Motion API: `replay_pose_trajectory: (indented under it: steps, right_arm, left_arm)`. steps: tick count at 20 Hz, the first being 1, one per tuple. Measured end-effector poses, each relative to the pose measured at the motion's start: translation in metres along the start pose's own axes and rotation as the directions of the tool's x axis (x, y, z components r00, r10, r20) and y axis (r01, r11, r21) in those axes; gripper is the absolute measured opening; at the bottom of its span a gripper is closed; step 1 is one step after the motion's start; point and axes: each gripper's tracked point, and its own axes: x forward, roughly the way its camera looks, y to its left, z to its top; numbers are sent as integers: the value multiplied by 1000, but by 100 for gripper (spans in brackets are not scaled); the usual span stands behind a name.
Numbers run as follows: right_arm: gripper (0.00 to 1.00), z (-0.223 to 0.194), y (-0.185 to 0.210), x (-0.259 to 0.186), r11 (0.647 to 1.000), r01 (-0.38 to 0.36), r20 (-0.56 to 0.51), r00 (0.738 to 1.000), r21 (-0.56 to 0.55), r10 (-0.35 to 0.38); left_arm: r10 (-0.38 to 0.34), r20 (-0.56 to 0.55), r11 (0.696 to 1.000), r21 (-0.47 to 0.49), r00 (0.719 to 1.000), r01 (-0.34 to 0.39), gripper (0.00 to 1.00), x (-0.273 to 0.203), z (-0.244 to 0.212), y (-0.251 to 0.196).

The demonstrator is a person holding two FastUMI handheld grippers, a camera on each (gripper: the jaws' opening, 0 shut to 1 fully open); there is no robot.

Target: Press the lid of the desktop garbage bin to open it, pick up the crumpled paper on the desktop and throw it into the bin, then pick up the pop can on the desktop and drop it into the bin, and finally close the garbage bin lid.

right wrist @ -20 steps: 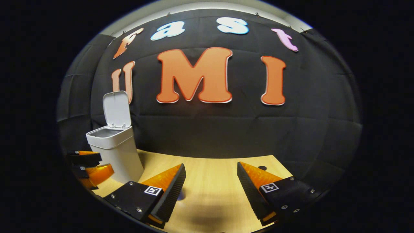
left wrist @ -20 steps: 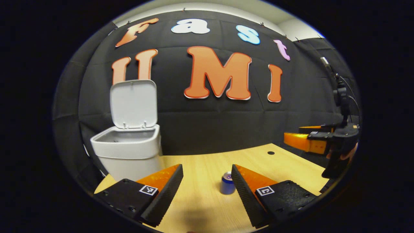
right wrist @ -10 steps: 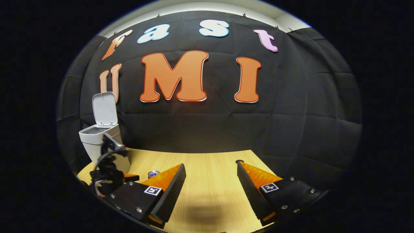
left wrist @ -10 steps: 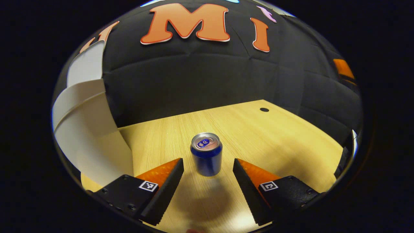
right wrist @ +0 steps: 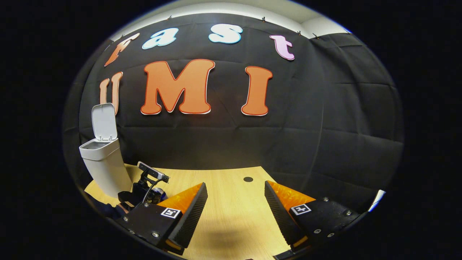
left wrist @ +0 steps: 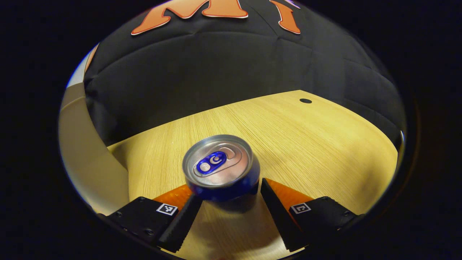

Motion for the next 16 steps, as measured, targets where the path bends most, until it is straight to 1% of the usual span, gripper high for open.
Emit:
replay_pose_trajectory:
  steps: [2, 3, 6, 10, 12, 13, 14, 16]
  right_arm:
    - [95, -2, 1, -1, 1000, -3, -7, 1000, -3, 3]
    - [95, -2, 3, -1, 1000, -8, -6, 1000, -3, 8]
    - [95, -3, 11, 2, 999, -34, -8, 999, 5, 34]
    - [95, 0, 34, 14, 995, -101, 1, 995, 19, 101]
    - [94, 0, 49, 20, 989, -144, 0, 990, 29, 144]
    - [94, 0, 58, 23, 985, -170, -1, 985, 40, 170]
    - [94, 2, 65, 26, 980, -191, 1, 982, 47, 191]
    - [95, 2, 80, 31, 970, -235, 5, 972, 54, 235]
  left_arm:
    - [4, -21, 999, -36, 1000, -5, 93, 2, 0, 2]
    - [7, -21, 999, -52, 1000, -8, 86, 0, 2, 4]
    - [22, 24, 997, -75, 999, -20, 83, -17, 18, 11]
    - [38, 111, 994, -105, 993, -26, 82, -75, 46, 32]
    - [63, 187, 991, -125, 980, -40, 81, -112, 63, 40]
    - [86, 210, 988, -141, 974, -56, 80, -130, 64, 43]
    - [107, 223, 985, -160, 969, -72, 80, -148, 64, 47]
    - [145, 235, 976, -193, 961, -101, 80, -162, 66, 47]
